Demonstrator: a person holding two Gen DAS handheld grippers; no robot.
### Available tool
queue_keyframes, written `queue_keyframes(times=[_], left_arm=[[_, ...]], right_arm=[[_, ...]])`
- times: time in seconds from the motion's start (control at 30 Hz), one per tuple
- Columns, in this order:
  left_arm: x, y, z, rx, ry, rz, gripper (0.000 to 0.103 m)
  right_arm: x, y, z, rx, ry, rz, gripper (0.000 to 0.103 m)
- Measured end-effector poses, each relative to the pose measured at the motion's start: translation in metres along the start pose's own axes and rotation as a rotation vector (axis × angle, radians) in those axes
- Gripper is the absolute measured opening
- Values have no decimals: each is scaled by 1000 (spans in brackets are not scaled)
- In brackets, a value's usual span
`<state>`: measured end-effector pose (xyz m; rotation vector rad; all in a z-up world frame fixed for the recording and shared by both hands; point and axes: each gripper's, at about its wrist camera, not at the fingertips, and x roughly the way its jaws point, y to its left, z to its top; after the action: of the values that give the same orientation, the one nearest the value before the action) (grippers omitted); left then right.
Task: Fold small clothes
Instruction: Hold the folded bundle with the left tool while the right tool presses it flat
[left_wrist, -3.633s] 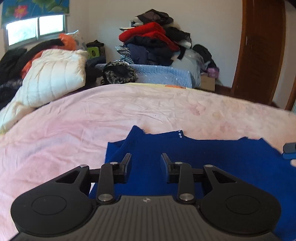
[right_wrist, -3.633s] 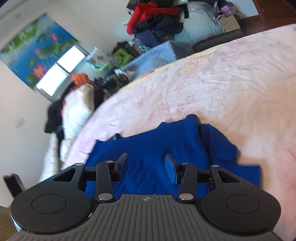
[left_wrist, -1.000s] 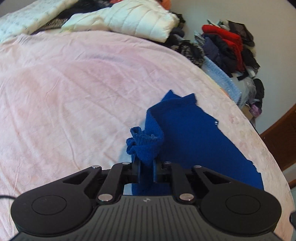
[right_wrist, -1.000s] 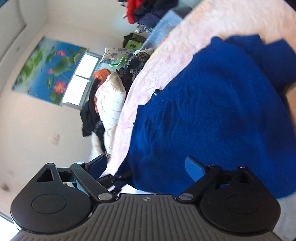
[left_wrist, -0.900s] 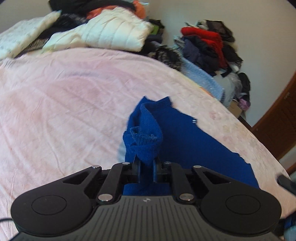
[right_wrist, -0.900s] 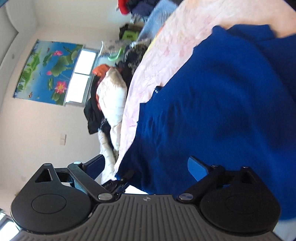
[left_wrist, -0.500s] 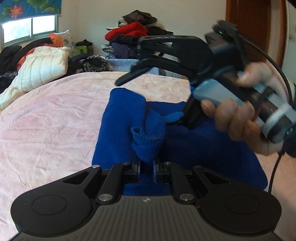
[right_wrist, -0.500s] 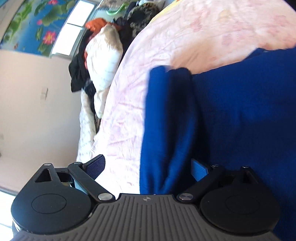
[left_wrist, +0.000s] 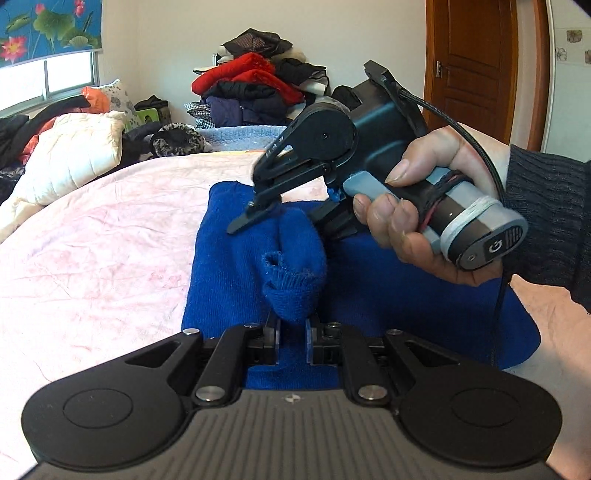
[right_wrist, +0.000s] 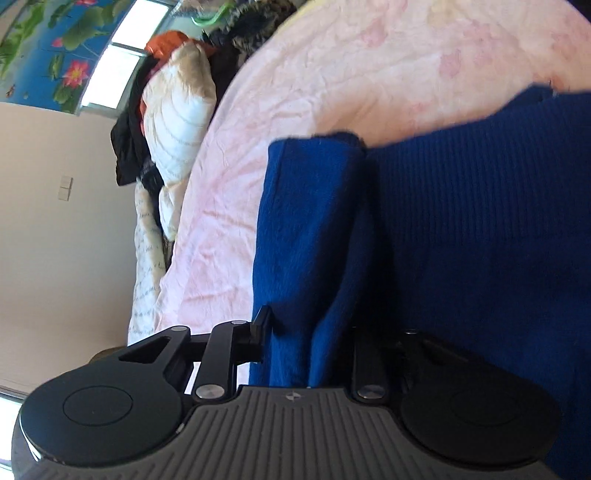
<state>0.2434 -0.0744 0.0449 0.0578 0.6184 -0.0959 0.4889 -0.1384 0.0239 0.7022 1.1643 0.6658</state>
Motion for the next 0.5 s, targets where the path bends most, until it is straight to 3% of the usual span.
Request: queue_keyframes(times=[0.13,0.27,0.37,0.5], left_arm=[[-5,-8,6,-2,-1,-14,11],[-13,-27,18,-8,-15,-72,11],[-19,-50,23,1,-34,-141,11],[-14,-87,19,33,-21,-220,11]], right_arm=[[-14,18,1,-127,-29,-27,13],[-47,28,7,-260,-35,-109,13],[-87,15,4,-295,-53,-157,13],[-131,-29,-4,-238,-80,-204,13]])
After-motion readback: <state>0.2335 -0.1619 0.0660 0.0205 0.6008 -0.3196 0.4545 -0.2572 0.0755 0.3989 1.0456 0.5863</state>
